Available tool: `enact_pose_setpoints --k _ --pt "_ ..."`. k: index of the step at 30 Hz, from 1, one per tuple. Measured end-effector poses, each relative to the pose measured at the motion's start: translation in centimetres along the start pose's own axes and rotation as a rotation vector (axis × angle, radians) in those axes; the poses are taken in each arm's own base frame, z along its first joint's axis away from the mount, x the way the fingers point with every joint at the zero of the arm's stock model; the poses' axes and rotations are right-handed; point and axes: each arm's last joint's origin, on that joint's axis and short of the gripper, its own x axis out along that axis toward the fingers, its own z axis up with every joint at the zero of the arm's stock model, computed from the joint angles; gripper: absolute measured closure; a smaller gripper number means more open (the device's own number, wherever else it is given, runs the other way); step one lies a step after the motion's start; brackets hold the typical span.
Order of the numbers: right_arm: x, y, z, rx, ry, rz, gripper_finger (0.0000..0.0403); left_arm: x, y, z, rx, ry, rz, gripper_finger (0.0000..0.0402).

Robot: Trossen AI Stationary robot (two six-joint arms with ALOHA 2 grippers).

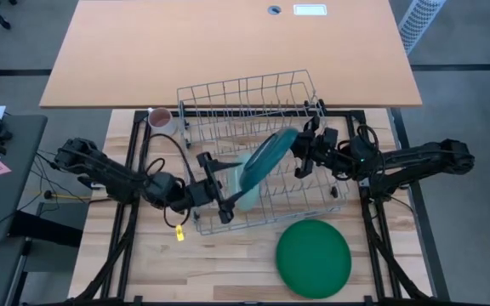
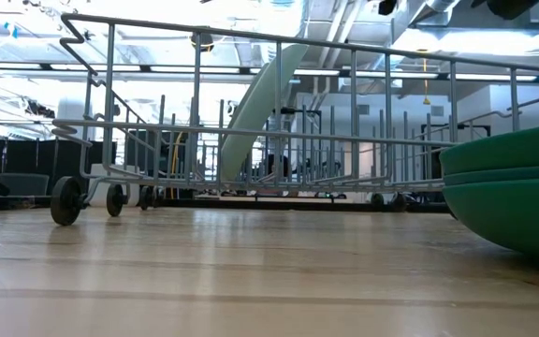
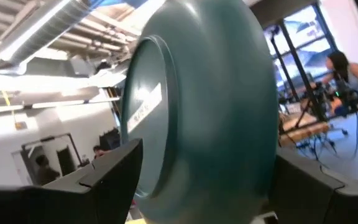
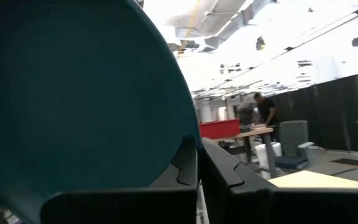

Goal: Sort dishes
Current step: Put the dark blue plate in the dish rack

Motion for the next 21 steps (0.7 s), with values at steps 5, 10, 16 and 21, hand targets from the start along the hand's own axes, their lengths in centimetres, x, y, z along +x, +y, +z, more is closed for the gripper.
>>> enact_pose_setpoints --k 5,10,16,21 --pt "-0.1 -0.1 0.3 -0.034 -0.03 -0.094 0.0396 1.1 1.1 0.5 -0.063 -0.011 0.05 0.0105" --pt "-0.2 -0.1 1.0 -0.094 -0.096 -0.131 0.0396 2.3 2.8 0.7 -0.021 -0.001 0.141 0.0127" --pt "-0.2 -0.1 1.4 -0.149 -0.126 -0.143 0.0396 2.9 3.7 0.4 -0.01 0.009 0.186 0.0177" --pt "-0.2 -0.1 1.3 -0.159 -0.112 -0.142 0.0396 3.0 3.9 0.3 -0.008 0.01 0.194 0.024"
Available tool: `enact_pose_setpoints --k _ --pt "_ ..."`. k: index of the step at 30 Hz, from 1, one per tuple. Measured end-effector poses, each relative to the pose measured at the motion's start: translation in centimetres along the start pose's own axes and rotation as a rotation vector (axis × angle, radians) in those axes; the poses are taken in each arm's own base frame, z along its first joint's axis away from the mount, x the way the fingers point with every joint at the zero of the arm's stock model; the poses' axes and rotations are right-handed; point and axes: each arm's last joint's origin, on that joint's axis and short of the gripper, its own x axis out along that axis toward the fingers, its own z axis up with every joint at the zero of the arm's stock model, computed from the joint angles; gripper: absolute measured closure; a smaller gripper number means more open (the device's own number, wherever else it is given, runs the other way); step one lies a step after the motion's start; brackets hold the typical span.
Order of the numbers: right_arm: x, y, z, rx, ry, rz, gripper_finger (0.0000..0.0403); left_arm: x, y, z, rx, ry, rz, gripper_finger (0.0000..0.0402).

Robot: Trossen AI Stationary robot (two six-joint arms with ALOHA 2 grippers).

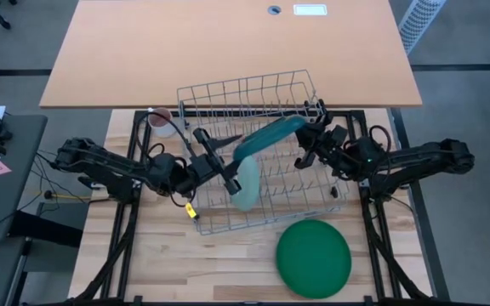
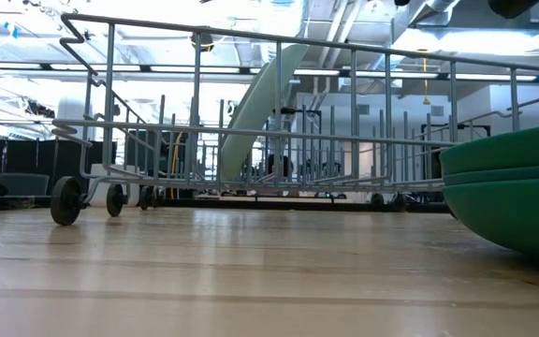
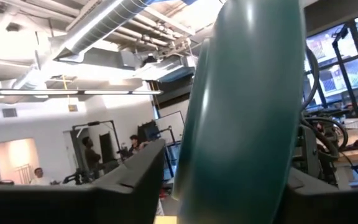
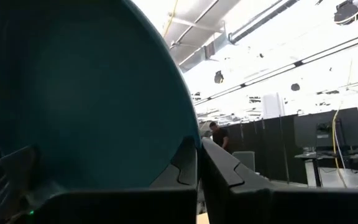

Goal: Sort dishes
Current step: Put the dark blue plate in the dish rack

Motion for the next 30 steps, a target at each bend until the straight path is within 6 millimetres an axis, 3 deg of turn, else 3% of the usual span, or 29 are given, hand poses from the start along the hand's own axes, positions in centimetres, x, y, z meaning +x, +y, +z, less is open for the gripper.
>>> enact_pose_setpoints --k 6,11,14,23,30 --pt "0.0 0.0 -0.1 -0.005 0.01 0.002 0.0393 0.0 0.2 0.2 0.011 0.001 0.025 0.0326" --pt "-0.1 0.4 -0.3 -0.02 0.034 0.043 0.0356 0.0 0.3 0.4 0.036 -0.002 0.032 0.0372" --pt "-0.3 0.7 -0.7 -0.046 0.073 0.058 0.0322 -0.2 -0.1 0.2 0.076 0.01 0.021 0.0376" --pt "-1.6 0.7 -0.4 -0.173 0.258 -0.108 0.0224 -1.1 -0.5 1.1 0.257 0.05 0.062 0.0378" --pt "-2.8 1.5 0.3 -0.194 0.305 -0.086 0.0193 -1.3 -0.9 1.0 0.268 0.076 0.035 0.0378"
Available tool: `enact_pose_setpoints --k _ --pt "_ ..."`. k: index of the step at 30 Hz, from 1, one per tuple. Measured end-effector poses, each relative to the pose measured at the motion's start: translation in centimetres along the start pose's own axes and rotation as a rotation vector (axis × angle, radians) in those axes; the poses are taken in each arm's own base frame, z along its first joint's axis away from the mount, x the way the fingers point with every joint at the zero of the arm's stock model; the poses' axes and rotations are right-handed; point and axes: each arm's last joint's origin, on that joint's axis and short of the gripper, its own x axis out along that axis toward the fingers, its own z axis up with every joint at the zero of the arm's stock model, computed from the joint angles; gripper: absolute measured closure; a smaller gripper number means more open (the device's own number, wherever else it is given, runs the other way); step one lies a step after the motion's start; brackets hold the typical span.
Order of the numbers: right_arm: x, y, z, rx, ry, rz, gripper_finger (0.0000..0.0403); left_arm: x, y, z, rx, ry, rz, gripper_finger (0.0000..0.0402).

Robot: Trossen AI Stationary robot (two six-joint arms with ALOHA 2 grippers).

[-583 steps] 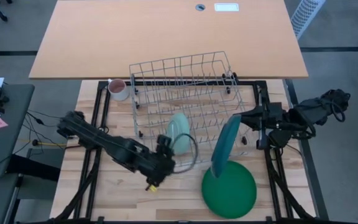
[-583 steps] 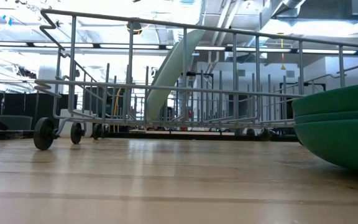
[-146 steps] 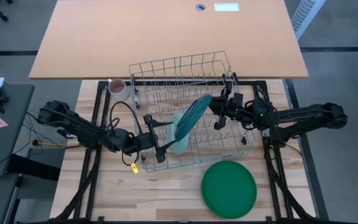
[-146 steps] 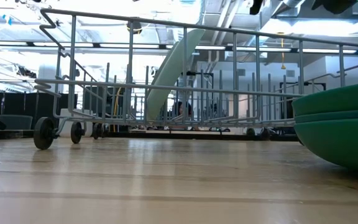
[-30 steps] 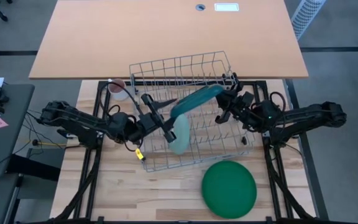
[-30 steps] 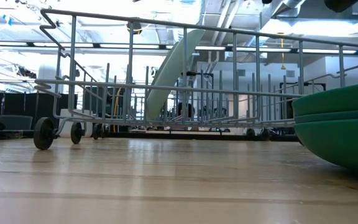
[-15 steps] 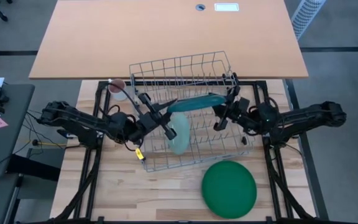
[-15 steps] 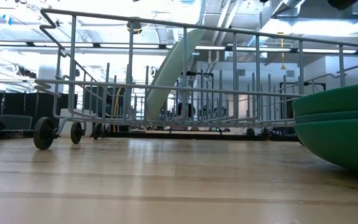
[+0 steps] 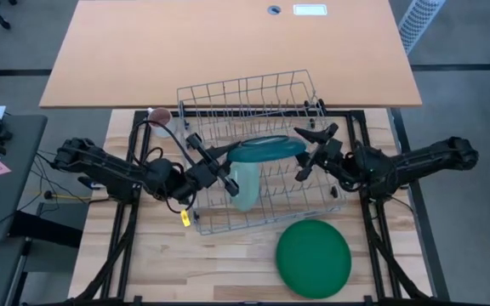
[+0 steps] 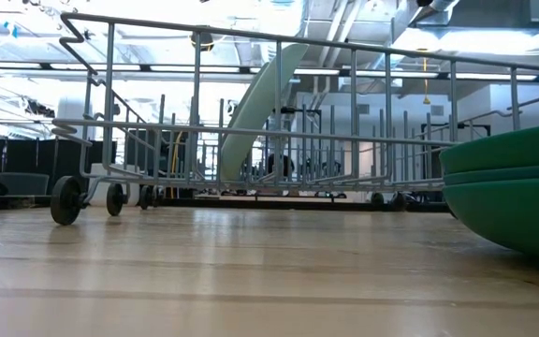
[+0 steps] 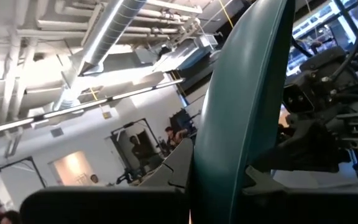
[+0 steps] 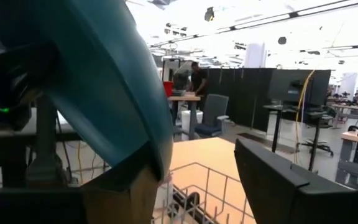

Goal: Sort dishes
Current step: Put the dark blue plate in the dish rack

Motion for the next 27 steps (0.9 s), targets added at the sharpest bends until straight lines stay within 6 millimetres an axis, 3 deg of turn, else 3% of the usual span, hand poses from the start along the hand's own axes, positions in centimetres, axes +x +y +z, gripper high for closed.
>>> enact_pose_setpoints --k 9,14,21,27 --pt "-3.2 0.1 2.0 -0.228 0.085 -0.181 0.0193 -0.5 0.7 0.9 0.088 -0.013 0.075 0.0378" --pt "-4.8 0.5 2.9 -0.279 0.074 -0.116 0.0193 -0.4 0.6 0.7 0.112 0.012 0.081 0.0378" --pt "-5.8 3.8 2.3 -0.704 0.016 0.045 0.0189 -0.4 0.1 0.4 0.043 0.026 0.035 0.0378" --pt "-5.3 6.4 3.6 -0.82 -0.062 -0.006 0.0164 -0.4 -0.4 0.1 0.059 0.05 -0.005 0.0378"
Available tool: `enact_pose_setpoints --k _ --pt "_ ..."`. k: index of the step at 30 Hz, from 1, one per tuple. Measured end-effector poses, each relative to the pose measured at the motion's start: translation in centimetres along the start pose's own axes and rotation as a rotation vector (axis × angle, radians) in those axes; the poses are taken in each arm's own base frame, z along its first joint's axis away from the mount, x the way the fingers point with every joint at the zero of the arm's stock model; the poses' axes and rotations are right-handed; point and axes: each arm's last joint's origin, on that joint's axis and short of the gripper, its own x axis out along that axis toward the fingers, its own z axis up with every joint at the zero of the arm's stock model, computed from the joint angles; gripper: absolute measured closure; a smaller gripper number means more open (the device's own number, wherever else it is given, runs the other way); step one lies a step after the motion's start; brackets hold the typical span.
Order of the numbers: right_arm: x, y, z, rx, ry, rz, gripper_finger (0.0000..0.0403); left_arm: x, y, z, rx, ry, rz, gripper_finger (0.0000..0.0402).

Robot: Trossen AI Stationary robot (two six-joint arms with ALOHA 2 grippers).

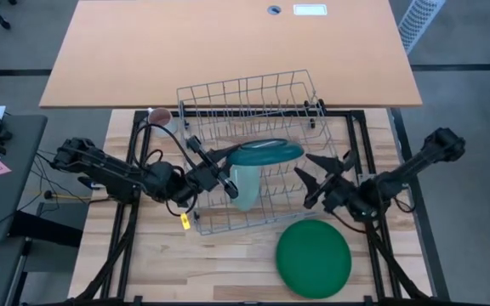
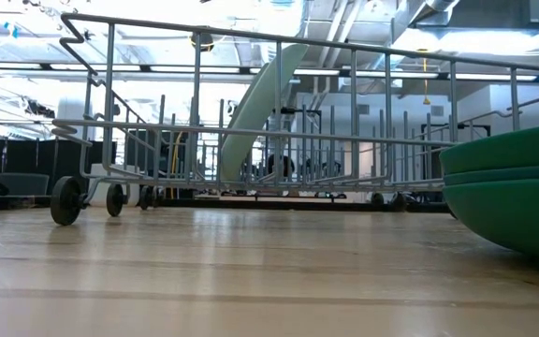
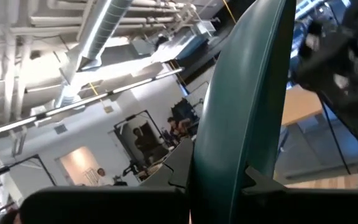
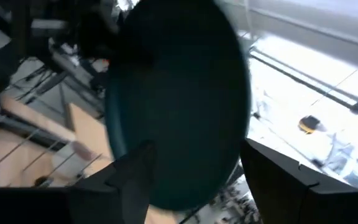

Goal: Sort dishes
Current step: Put the dark blue plate in the dish rack

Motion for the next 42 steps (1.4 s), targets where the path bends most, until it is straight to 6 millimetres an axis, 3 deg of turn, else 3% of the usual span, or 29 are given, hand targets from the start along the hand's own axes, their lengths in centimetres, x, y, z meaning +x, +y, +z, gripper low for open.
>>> enact_pose_setpoints --k 6,9,21,26,30,36,42 --pt "0.9 0.4 2.6 -0.07 -0.016 -0.021 0.0158 -0.3 -0.3 0.2 0.013 0.0 -0.021 0.0378" --pt "1.4 0.7 3.5 -0.071 -0.015 -0.024 0.0175 -0.6 -0.6 0.2 0.029 0.004 -0.042 0.0377" --pt "2.0 1.5 4.5 -0.143 0.06 -0.023 0.0379 -1.6 -1.5 0.7 0.113 0.021 -0.087 0.0371" --pt "2.0 1.0 4.4 -0.128 0.075 -0.028 0.0388 -1.9 -1.9 0.7 0.132 0.037 -0.113 0.0347" --pt "1.9 -0.2 4.3 -0.135 0.082 -0.04 0.0392 -2.6 -2.2 1.2 0.117 0.046 -0.116 0.0315" --pt "1.4 -3.9 3.8 -0.122 0.089 -0.069 0.0396 -4.2 -1.2 2.7 0.062 0.059 -0.102 0.025" --pt "-0.5 -7.5 3.3 -0.171 0.005 0.004 0.0397 -5.0 1.8 2.7 0.007 0.396 0.129 0.0227"
